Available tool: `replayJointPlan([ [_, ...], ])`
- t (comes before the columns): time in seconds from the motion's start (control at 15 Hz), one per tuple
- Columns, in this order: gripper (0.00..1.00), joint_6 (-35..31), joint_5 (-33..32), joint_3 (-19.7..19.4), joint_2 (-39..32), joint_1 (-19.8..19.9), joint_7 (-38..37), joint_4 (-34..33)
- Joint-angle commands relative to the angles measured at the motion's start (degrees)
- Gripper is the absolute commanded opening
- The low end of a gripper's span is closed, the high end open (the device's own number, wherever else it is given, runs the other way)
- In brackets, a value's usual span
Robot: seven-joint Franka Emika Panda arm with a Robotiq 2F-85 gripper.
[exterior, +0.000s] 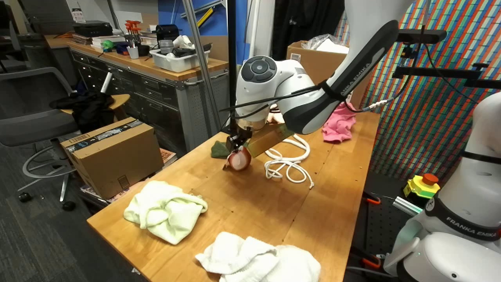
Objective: Separate all the objects on the heap
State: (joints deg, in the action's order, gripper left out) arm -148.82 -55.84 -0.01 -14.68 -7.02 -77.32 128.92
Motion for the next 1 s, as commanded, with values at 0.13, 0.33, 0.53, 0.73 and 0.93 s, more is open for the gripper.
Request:
replayJointPlan([
  [0.13,1.00,1.94,7.90,0.31,4.98,1.93,8.73,4.94],
  [0.33,1.00,0.32,11.54,0.68,4.38,1.88,12.80,5.07],
  [0.53,1.00,-2.52,14.09,1.18,2.63,1.33,16.27,4.66],
  [0.73,1.00,-5.85,16.33,1.41,0.31,0.77,17.82,3.69],
  [0.93,1.00,-9.46,20.31,2.95,-1.74,2.13,19.73,3.36],
])
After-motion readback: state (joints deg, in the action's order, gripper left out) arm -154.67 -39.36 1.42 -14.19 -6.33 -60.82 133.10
